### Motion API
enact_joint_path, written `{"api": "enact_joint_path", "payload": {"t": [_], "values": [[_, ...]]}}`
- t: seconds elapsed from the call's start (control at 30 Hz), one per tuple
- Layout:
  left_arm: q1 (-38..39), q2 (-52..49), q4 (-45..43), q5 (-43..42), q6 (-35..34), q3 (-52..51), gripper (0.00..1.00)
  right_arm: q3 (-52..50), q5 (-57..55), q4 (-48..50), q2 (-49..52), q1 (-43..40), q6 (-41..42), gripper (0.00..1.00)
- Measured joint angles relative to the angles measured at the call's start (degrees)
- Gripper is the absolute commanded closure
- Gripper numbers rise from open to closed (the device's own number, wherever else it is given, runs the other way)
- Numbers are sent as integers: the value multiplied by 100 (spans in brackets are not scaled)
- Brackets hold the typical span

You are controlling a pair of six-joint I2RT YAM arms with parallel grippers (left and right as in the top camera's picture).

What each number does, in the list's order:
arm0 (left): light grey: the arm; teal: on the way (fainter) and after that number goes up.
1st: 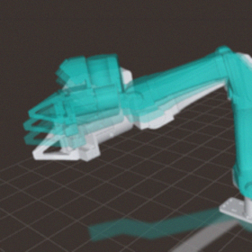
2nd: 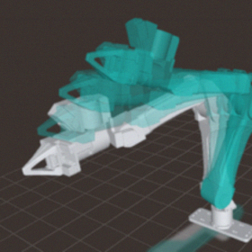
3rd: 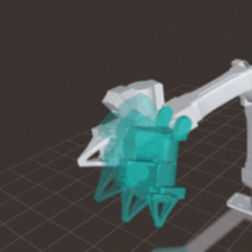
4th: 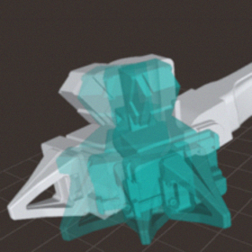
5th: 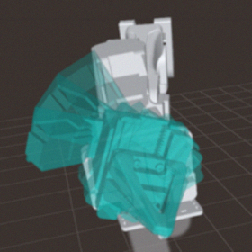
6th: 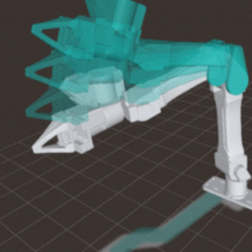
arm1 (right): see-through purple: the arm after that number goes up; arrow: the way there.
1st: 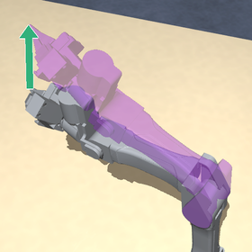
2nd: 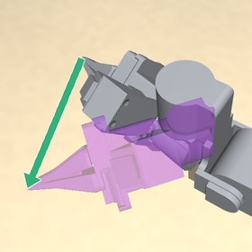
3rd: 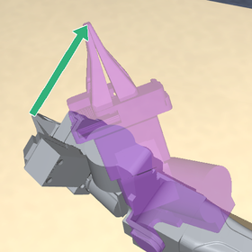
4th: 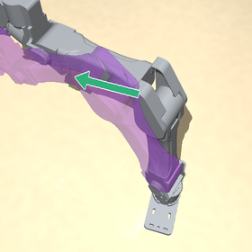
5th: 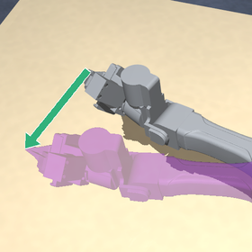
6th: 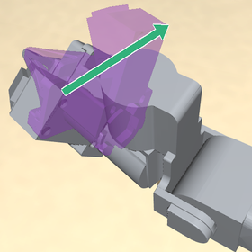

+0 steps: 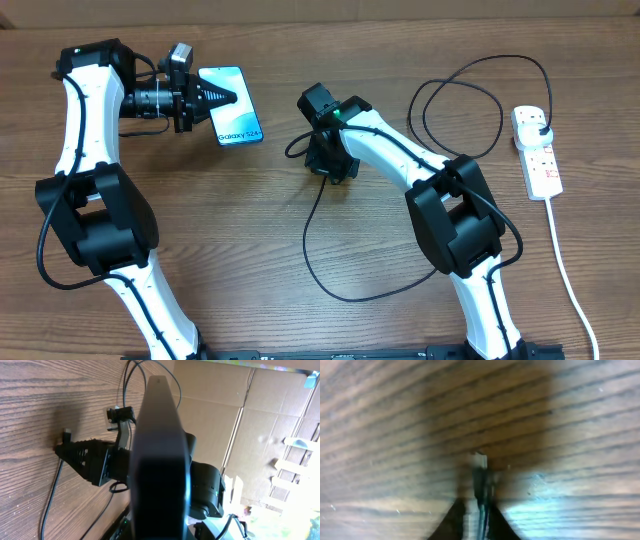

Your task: Plug charger to phone and switch on socket

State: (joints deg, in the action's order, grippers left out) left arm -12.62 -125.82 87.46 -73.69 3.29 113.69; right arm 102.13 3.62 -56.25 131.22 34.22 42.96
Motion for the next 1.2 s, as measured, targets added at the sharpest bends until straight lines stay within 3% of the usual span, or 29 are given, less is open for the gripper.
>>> {"api": "enact_joint_path", "payload": {"t": [0.17,0.5,0.67,0.83,1.07,1.2], "values": [[-2,2,-2,46,0,0,96,-22,197,184,0,-24,-122,96],[15,0,-57,391,7,0,96,-59,1388,284,-179,-481,-1204,96],[66,2,-74,407,168,0,96,-70,2422,249,-1012,-846,-1797,96],[188,0,-42,407,470,0,96,-68,3386,-302,-2221,-1193,-2446,96],[553,0,-50,380,857,0,96,-90,4216,-1014,-3058,-1467,-3189,96],[787,2,-63,188,1095,0,96,-627,4452,-717,-3569,-1473,-3314,96]]}}
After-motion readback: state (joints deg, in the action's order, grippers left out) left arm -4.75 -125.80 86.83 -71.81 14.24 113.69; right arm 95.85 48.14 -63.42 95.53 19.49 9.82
